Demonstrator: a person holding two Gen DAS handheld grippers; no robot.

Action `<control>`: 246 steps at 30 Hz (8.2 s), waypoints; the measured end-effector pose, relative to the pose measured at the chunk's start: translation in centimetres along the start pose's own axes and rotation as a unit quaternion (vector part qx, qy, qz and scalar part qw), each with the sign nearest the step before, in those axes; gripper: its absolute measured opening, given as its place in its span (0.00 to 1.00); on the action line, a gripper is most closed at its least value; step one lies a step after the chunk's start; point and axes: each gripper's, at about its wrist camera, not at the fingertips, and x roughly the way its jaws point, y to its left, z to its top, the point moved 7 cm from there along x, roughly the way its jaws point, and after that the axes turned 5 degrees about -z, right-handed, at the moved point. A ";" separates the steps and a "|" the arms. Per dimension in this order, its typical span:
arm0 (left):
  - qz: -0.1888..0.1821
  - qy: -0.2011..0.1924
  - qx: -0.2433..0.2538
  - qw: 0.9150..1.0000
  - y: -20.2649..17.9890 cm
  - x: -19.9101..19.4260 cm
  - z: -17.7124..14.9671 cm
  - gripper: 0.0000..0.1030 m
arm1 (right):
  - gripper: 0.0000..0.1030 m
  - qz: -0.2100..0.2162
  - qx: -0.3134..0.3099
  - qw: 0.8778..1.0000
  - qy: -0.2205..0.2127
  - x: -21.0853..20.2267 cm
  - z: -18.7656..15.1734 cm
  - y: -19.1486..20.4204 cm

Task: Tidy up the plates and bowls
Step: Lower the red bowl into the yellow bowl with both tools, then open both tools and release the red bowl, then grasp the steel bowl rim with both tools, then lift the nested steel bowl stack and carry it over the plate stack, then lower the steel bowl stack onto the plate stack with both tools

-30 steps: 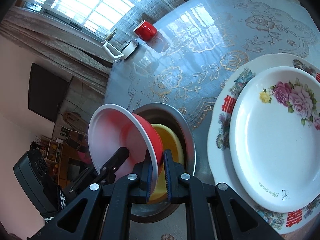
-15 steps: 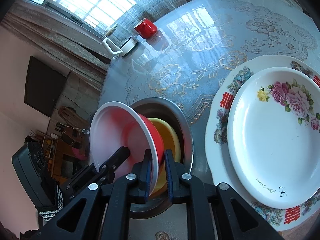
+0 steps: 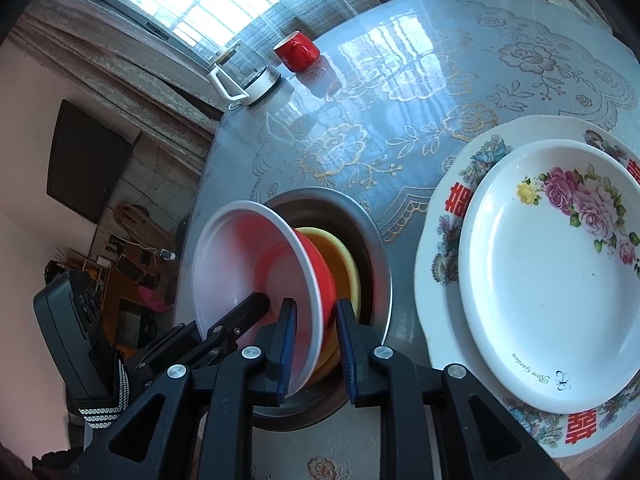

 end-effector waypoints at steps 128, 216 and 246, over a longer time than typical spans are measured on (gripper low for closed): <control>-0.032 0.027 -0.023 0.999 3.6 -2.6 -2.9 0.36 | 0.27 -0.052 -0.018 0.998 0.013 1.3 -3.9 -0.5; -0.050 -0.072 0.142 0.986 -15.3 -0.6 2.7 0.29 | 0.23 -0.146 0.071 0.974 -0.159 -12.5 -2.3 -10.8; -0.056 -0.036 0.133 0.989 -15.9 2.6 1.0 0.30 | 0.29 -0.157 0.109 0.972 -0.140 -12.4 -4.0 -13.9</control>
